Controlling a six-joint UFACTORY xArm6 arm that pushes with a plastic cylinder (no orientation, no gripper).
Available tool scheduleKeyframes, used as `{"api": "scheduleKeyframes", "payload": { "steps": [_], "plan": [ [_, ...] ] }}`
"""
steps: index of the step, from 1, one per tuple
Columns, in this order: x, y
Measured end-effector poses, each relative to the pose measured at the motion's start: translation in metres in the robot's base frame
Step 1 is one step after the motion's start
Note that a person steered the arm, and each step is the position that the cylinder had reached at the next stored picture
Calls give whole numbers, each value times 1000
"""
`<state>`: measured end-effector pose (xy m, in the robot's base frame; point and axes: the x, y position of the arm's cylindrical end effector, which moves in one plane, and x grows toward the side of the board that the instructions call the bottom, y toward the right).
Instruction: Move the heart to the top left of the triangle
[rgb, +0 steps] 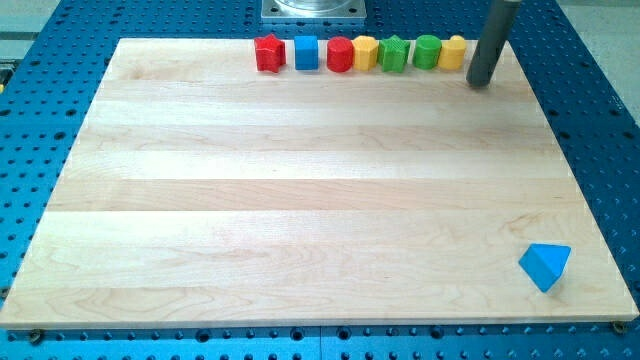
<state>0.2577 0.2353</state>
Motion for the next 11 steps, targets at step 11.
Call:
{"api": "scheduleKeyframes", "payload": {
  "steps": [11],
  "plan": [
    [148, -48]
  ]
}}
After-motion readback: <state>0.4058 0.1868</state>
